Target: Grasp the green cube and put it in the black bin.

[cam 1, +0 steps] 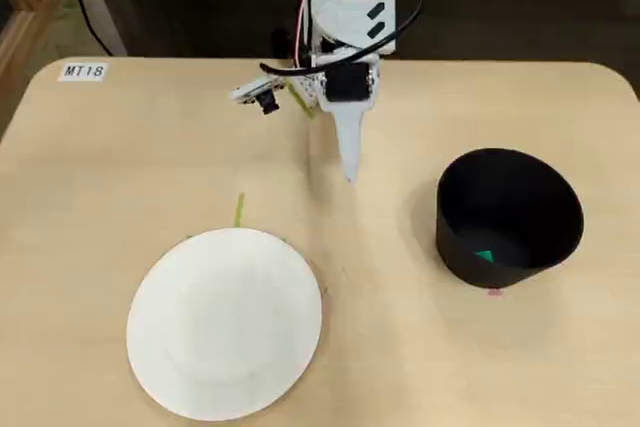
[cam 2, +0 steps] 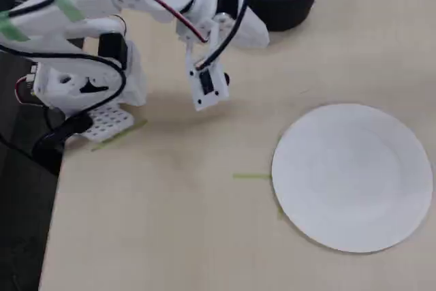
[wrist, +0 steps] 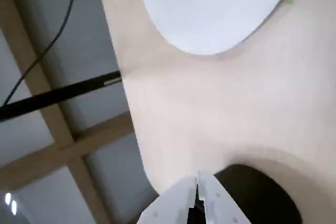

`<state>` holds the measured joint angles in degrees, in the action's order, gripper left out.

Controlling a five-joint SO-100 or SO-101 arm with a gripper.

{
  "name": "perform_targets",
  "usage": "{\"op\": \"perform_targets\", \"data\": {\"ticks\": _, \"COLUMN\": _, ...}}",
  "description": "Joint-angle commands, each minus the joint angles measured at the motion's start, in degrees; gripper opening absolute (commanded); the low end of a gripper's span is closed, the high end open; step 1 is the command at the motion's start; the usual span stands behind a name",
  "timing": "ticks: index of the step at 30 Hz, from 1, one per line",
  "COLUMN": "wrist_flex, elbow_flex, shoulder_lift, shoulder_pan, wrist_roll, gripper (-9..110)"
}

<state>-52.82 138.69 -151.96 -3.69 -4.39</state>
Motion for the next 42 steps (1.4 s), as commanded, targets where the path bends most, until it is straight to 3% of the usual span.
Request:
{"op": "perform_targets", "data": {"ticks": 1, "wrist_flex": -0.44, "elbow_flex": 5.19, "shoulder_lift": -6.94, "shoulder_pan": -0.70, "wrist_roll": -0.26, "gripper": 0}}
{"op": "perform_targets", "data": {"ticks": 14, "wrist_flex": -10.11, "elbow_flex": 22.06, "shoulder_lift": -31.73, "shoulder_pan": -0.44, "wrist_roll": -1.41, "gripper": 0}}
{"op": "perform_targets", "data": {"ticks": 42, "wrist_flex": -9.67, "elbow_flex": 29.71, "shoulder_lift": -31.64, "shoulder_pan": -3.87, "wrist_roll": 2.46, "gripper": 0}}
